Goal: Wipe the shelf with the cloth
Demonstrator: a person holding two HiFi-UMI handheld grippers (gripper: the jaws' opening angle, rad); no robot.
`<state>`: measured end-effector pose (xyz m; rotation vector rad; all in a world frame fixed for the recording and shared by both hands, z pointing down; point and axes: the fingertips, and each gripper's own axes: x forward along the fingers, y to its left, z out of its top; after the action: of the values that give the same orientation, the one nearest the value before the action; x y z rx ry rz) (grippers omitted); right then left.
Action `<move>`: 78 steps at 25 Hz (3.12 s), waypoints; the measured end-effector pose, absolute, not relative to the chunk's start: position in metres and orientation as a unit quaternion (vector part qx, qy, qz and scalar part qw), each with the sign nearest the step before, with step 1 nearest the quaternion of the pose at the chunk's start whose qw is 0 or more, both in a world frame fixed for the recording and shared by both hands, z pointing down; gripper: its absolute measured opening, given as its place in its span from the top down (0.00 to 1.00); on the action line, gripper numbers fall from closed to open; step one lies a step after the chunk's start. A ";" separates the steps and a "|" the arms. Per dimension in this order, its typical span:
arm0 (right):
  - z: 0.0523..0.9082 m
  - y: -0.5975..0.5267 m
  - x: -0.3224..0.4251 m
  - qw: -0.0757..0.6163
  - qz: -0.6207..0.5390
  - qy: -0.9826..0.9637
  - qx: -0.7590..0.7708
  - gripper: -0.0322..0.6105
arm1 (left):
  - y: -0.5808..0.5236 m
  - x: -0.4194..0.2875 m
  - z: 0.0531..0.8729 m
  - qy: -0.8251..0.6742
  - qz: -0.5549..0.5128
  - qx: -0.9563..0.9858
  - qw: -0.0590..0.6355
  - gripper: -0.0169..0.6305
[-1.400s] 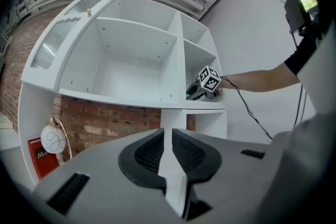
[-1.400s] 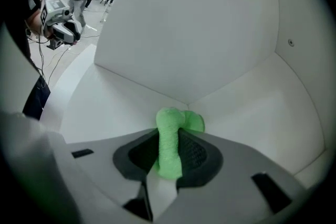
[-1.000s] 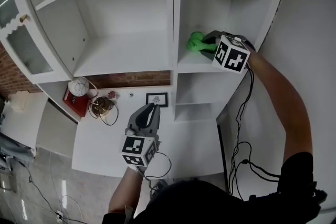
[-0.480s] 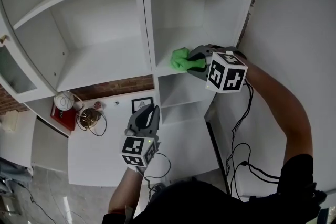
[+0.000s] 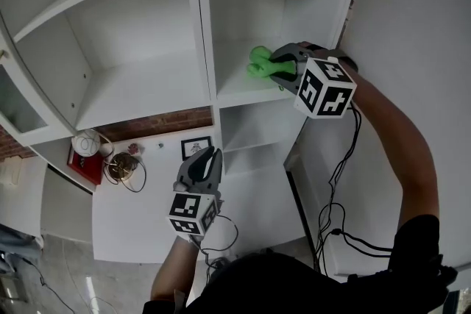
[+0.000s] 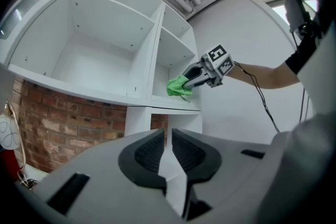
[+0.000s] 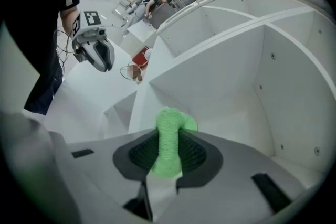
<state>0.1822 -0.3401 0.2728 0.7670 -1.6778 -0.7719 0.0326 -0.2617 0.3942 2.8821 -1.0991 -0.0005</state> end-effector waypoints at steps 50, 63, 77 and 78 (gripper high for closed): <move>0.322 -0.361 0.209 0.638 -0.173 -0.652 0.370 0.81 | -0.277 0.000 0.414 -0.310 -0.004 0.949 0.056 0.90; 0.328 -0.308 0.202 0.654 -0.165 -0.646 0.357 0.81 | -0.273 0.020 0.424 -0.244 -0.009 0.967 0.073 0.90; 0.276 -0.407 0.240 0.715 -0.218 -0.515 0.420 0.81 | -0.300 -0.048 0.433 -0.312 -0.024 0.945 0.095 0.90; 0.276 -0.418 0.245 0.722 -0.221 -0.502 0.423 0.81 | -0.302 -0.056 0.435 -0.323 -0.025 0.941 0.097 0.90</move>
<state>0.2453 -0.4185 0.2761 0.9334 -1.1081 -0.4878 -0.0560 -0.3020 0.4346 2.7873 -0.9562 -0.0735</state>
